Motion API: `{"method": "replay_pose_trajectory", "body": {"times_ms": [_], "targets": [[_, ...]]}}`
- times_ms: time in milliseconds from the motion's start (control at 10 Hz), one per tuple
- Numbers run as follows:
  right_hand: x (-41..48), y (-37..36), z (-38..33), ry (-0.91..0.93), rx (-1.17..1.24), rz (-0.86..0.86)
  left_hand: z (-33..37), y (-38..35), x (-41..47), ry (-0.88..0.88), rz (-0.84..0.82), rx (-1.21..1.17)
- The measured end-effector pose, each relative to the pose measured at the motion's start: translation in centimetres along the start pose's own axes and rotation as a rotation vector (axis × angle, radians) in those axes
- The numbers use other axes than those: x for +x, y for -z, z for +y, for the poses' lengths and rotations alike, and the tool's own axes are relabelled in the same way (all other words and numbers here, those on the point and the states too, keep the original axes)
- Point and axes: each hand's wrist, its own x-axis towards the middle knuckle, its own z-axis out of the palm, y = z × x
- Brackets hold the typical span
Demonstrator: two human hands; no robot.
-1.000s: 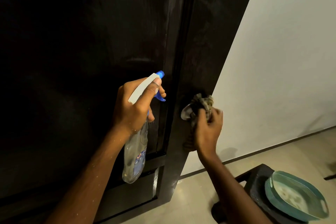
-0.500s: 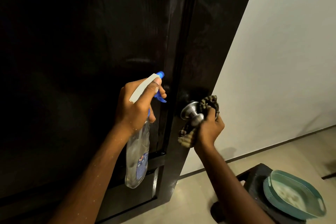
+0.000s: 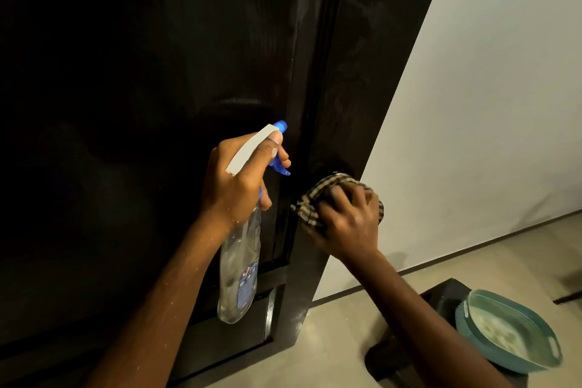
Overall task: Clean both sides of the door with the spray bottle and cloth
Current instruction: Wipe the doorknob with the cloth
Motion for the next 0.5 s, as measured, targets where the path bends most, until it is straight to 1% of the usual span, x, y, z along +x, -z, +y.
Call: {"method": "replay_pose_trajectory", "body": {"times_ms": [100,200,300,400,500], "targets": [[1.7,0.4,-1.7,-0.661,0.480,0.173,-0.1,-0.1,-0.1,-0.001,0.008,0.000],[3.2,1.1,-2.1,-1.555,1.109,0.354,0.0,-0.3,-0.1,-0.001,0.014,-0.003],[3.5,3.0,0.0,-1.931,1.692,0.117,-0.1,-0.3,-0.1,0.008,0.019,-0.013],[3.0,3.6,-0.3,-1.524,1.375,0.087,-0.2,-0.2,-0.1,0.010,0.017,-0.026],[0.9,3.1,-1.7,-0.443,0.483,-0.112,0.0,-0.1,-0.1,0.020,0.021,-0.038]]}}
